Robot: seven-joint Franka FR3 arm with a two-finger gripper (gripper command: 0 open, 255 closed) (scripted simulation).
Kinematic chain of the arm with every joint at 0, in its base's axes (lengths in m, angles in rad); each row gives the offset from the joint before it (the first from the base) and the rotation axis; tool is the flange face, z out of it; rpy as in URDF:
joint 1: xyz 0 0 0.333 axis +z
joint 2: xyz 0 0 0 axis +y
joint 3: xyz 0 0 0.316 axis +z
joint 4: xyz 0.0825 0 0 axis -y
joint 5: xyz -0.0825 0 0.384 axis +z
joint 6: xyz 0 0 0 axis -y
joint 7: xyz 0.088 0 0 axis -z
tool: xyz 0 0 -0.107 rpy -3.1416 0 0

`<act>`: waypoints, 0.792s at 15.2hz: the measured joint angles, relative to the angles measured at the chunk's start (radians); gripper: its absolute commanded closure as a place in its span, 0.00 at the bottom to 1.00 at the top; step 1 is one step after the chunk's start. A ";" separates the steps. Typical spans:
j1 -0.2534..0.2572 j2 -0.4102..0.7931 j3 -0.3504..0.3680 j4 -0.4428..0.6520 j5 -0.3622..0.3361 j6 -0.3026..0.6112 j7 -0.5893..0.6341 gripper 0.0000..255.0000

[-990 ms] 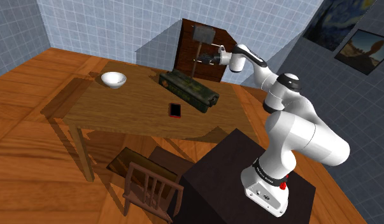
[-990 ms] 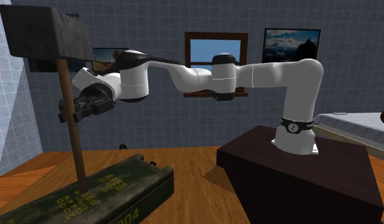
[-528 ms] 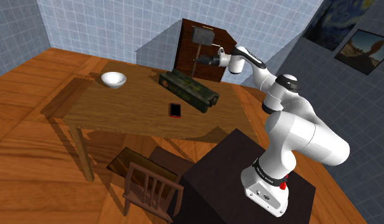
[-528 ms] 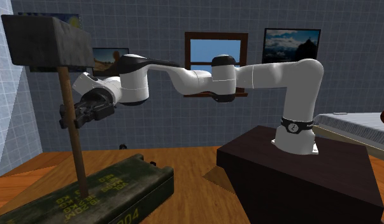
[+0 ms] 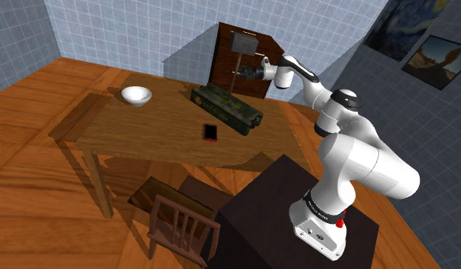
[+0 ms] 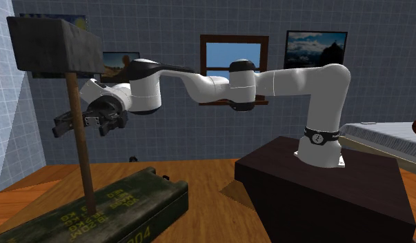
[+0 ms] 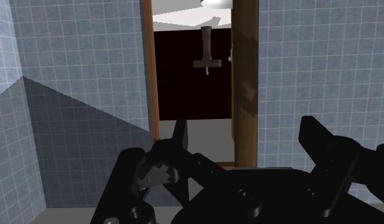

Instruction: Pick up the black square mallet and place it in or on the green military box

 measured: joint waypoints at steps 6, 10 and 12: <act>-0.062 0.011 0.004 0.003 0.004 -0.065 -0.003 0.00; -0.063 0.014 0.005 0.013 0.005 -0.077 -0.003 0.00; -0.063 0.014 0.005 0.013 0.005 -0.078 -0.003 0.00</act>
